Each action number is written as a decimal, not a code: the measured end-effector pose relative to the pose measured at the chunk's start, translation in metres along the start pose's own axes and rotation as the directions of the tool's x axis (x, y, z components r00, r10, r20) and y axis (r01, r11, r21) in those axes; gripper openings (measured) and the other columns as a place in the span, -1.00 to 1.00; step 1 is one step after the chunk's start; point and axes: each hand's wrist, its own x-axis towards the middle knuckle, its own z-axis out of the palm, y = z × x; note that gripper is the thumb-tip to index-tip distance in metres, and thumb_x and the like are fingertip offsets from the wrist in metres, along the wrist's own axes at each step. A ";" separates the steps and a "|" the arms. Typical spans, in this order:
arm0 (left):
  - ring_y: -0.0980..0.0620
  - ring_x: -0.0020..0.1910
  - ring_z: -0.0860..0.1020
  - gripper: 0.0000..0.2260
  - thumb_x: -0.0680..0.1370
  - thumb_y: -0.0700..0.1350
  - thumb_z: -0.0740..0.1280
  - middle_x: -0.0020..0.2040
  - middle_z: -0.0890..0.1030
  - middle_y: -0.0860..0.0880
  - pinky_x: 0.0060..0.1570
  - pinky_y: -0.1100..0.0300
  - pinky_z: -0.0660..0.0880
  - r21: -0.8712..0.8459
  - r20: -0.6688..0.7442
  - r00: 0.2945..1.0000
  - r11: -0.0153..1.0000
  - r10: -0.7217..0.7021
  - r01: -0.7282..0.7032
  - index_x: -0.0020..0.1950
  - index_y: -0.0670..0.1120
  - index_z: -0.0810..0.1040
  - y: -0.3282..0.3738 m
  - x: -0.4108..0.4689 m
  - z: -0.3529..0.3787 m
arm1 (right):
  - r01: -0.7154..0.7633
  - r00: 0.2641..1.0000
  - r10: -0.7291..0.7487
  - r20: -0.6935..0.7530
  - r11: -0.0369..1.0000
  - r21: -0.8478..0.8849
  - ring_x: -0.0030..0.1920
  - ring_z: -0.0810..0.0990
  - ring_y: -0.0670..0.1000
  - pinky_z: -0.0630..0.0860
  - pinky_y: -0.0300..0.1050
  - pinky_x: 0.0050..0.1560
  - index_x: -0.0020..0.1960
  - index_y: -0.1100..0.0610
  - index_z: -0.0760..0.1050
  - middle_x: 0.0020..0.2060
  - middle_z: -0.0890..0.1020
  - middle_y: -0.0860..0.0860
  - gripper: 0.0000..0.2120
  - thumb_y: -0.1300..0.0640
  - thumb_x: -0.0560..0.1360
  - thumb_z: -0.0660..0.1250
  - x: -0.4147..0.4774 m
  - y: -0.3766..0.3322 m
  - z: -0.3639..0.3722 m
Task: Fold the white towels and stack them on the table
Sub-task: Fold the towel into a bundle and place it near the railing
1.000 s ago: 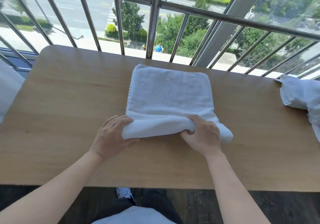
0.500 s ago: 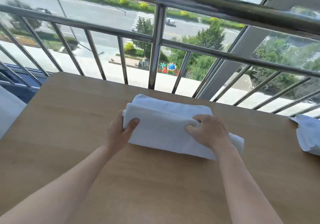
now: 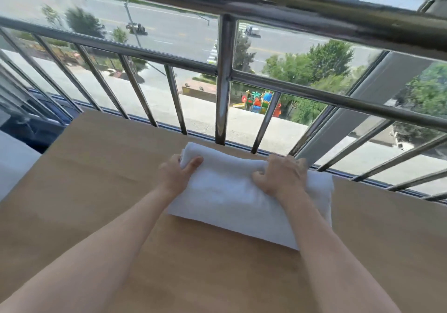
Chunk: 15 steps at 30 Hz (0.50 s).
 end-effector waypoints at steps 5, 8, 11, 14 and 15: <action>-0.10 -0.11 0.48 -0.28 0.34 0.61 0.08 -0.18 0.53 0.02 -0.19 0.03 0.34 0.089 -0.002 0.998 0.994 -0.061 0.061 0.01 -0.01 0.48 -0.009 0.003 0.013 | 0.025 0.996 -0.010 -0.089 0.985 0.171 -0.10 0.53 0.13 0.34 0.05 0.04 -0.17 0.04 0.37 -0.16 0.59 0.01 -0.77 -0.11 0.37 0.11 -0.003 0.008 0.035; -0.12 -0.04 0.49 -0.31 0.35 0.59 0.11 -0.12 0.56 -0.02 -0.13 0.01 0.38 0.101 0.014 0.997 0.992 -0.077 0.075 0.00 0.00 0.47 -0.006 0.006 0.014 | 0.024 0.998 -0.005 -0.066 0.958 0.285 -0.13 0.51 0.11 0.35 0.05 0.04 -0.20 0.02 0.37 -0.22 0.54 -0.04 -0.77 -0.11 0.36 0.06 0.002 0.011 0.039; -0.12 0.04 0.51 -0.34 0.40 0.57 0.13 -0.06 0.57 -0.03 -0.07 -0.01 0.41 0.115 0.059 0.991 0.987 -0.116 0.109 0.06 0.01 0.49 -0.002 0.007 0.013 | 0.024 0.999 -0.013 -0.037 0.941 0.339 -0.15 0.49 0.10 0.32 0.05 0.02 -0.24 0.01 0.34 -0.29 0.48 -0.08 -0.75 -0.14 0.37 0.04 0.008 0.014 0.042; -0.11 0.07 0.50 -0.37 0.45 0.48 0.20 0.00 0.54 0.00 -0.01 -0.02 0.42 0.122 0.010 0.992 0.985 -0.128 0.125 0.23 0.00 0.42 0.007 -0.001 0.009 | -0.010 0.999 0.021 -0.028 0.943 0.334 -0.08 0.54 0.10 0.29 0.04 0.02 -0.22 0.02 0.38 -0.27 0.52 -0.05 -0.62 -0.23 0.47 -0.04 0.013 0.015 0.046; -0.10 0.11 0.50 -0.41 0.48 0.40 0.28 0.08 0.55 0.00 0.06 -0.03 0.42 0.108 -0.066 0.995 0.990 -0.079 0.086 0.29 -0.01 0.39 0.010 -0.005 0.008 | -0.026 0.999 0.035 -0.024 0.950 0.311 -0.05 0.56 0.10 0.31 0.05 0.05 -0.20 0.02 0.40 -0.21 0.58 -0.02 -0.55 -0.26 0.50 -0.08 0.014 0.014 0.046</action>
